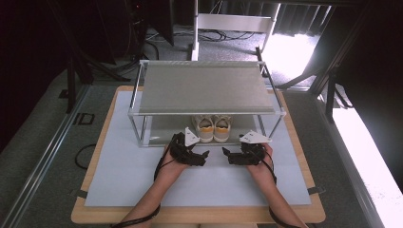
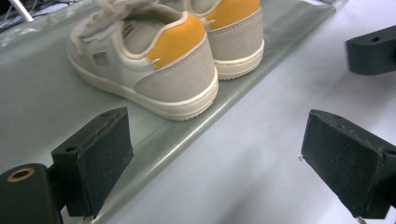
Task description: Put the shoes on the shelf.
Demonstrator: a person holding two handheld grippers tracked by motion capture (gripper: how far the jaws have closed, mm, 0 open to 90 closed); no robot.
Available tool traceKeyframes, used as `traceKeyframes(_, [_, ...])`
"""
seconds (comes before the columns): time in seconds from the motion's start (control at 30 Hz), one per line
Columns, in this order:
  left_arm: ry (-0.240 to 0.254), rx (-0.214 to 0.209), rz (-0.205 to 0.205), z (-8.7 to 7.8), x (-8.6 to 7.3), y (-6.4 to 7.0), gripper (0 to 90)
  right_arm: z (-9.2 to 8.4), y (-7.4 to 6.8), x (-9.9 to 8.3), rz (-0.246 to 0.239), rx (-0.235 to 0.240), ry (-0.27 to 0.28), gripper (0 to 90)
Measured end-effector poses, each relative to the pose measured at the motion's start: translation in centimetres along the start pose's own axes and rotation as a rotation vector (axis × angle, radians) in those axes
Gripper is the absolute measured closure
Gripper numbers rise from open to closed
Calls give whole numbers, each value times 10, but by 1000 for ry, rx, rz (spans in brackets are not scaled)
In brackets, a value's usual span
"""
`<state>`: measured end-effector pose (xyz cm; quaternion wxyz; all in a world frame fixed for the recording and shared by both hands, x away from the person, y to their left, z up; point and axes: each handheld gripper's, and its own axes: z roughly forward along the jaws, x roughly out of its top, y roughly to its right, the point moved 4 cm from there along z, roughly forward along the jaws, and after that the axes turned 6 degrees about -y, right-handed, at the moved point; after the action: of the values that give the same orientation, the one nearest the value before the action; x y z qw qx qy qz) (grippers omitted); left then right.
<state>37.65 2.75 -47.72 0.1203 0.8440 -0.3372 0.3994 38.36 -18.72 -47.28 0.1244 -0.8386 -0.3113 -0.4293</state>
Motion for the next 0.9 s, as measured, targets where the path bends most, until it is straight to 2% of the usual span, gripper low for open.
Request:
traceKeyframes(0.17, [22, 6, 0, -9, -12, -4, 83, -13, 3, -8, -5, -8, 1, 126])
traceKeyframes(0.33, [17, 5, -12, -14, -26, -9, 82, -21, 6, -19, -22, -24, 2, 126])
traceKeyframes(0.5, [31, 10, -26, -23, -35, -12, 83, -29, 12, -31, -17, -35, 7, 126])
traceKeyframes(0.77, [47, 31, -9, -35, -47, -13, 83, -42, 21, -50, 5, -50, 6, 121])
traceKeyframes(0.9, [53, 35, -14, -41, -54, -15, 83, -48, 25, -60, 18, -62, 6, 121])
